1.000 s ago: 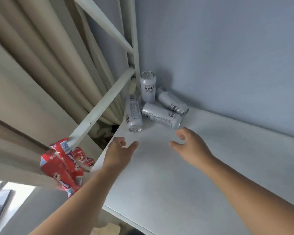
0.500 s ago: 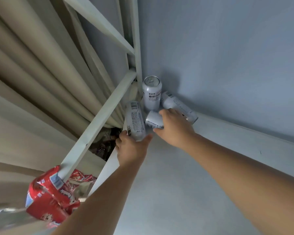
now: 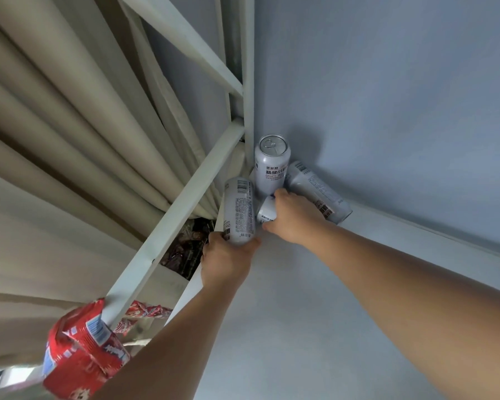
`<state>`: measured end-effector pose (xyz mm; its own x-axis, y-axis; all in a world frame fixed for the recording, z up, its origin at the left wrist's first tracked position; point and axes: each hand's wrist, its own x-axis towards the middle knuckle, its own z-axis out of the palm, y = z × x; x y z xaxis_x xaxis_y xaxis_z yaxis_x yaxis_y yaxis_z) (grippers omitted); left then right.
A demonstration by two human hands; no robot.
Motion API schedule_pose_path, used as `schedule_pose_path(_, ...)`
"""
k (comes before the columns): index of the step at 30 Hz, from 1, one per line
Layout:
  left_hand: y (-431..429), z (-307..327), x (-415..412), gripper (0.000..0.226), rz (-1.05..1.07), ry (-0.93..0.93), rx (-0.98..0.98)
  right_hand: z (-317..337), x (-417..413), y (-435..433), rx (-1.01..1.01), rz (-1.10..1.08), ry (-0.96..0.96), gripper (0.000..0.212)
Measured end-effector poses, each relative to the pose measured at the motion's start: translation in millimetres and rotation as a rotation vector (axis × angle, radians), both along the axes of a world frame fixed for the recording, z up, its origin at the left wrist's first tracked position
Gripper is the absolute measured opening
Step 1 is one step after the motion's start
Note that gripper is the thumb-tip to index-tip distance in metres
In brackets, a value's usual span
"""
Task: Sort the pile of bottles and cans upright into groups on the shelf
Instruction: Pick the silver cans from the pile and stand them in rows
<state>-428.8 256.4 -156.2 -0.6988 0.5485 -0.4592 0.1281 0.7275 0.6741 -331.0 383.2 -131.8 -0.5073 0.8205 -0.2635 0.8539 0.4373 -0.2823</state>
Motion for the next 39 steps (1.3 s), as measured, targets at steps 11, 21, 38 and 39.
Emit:
schedule_pose_path(11, -19, 15, -12, 0.055, 0.047, 0.082, 0.189, 27, 35, -14, -0.061, -0.092, 0.161, 0.054)
schedule_pose_path(21, -42, 44, -7, 0.061, -0.061, 0.171, 0.258, 27, 105, -65, -0.456, -0.712, 0.811, 0.030)
schedule_pose_path(38, -44, 74, 20, 0.058, -0.366, 0.186, 0.407, 47, 174, -180, -1.048, -1.124, 1.810, 0.043)
schedule_pose_path(39, -44, 78, 26, 0.054, -0.385, 0.188, 0.422, 50, 175, -185, -1.045, -1.098, 1.842, 0.046)
